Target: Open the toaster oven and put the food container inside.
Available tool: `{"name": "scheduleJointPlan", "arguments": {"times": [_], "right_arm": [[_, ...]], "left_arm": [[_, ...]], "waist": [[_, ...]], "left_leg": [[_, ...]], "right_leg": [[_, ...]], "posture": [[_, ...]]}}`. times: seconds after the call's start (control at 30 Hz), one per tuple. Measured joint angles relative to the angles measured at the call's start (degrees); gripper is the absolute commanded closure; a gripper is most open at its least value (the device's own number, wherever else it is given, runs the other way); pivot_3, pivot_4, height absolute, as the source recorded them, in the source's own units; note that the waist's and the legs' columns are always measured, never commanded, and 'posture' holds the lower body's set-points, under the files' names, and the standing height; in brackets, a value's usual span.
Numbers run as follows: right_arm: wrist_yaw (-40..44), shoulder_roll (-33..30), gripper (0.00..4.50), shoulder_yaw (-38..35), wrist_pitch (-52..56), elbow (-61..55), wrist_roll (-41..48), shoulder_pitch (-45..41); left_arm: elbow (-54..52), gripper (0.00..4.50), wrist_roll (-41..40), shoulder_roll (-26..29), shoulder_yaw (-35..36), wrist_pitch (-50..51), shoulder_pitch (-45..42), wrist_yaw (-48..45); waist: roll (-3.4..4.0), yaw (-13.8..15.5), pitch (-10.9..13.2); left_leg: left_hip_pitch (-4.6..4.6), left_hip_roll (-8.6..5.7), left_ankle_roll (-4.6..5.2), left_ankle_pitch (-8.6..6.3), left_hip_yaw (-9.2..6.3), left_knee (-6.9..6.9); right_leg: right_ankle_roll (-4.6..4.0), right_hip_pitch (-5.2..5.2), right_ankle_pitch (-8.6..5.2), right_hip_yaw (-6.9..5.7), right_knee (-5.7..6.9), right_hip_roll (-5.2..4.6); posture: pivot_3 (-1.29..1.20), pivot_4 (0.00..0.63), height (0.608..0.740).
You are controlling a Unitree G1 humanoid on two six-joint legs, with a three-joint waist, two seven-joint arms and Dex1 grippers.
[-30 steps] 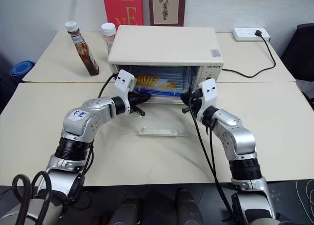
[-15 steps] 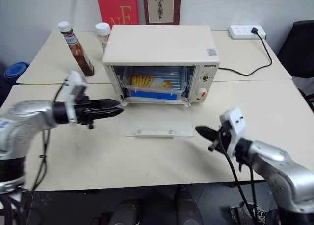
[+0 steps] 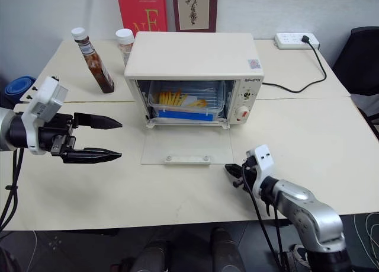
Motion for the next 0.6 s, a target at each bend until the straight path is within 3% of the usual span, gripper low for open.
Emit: {"name": "scheduleJointPlan", "arguments": {"times": [0.27, 0.4, 0.6], "right_arm": [[1.40, -0.97, 4.50, -5.42, 0.81, 2.30, 3.59, -8.14], [3.13, -5.82, 3.63, -11.77, 5.50, 0.44, 11.67, -14.48], [9.89, -19.79, 1.68, -18.03, 11.09, 0.16, 18.58, -17.79]], "left_arm": [[4.21, 0.04, 3.63, -0.58, -1.48, -4.32, -2.23, 1.28], [5.66, 0.00, 4.76, -1.10, -1.63, -6.12, -2.33, 1.43], [9.32, 0.00, 6.30, -1.12, -1.84, -8.58, -2.80, 0.87]], "waist": [[0.02, -0.08, 0.01], [0.06, -0.02, 0.04], [0.06, 0.12, 0.04]], "left_leg": [[0.06, 0.02, 0.01, 0.02, -0.01, 0.05], [0.08, 0.02, 0.02, 0.03, -0.02, 0.10], [0.04, 0.03, 0.04, 0.03, -0.05, 0.04]], "right_leg": [[-0.03, -0.06, -0.01, 0.04, 0.29, 0.07], [-0.03, -0.06, -0.01, 0.04, 0.40, 0.07], [-0.05, -0.05, -0.03, 0.00, 0.31, 0.07]], "posture": [[0.00, 0.150, 0.740], [0.00, 0.150, 0.740], [0.00, 0.150, 0.740]]}}
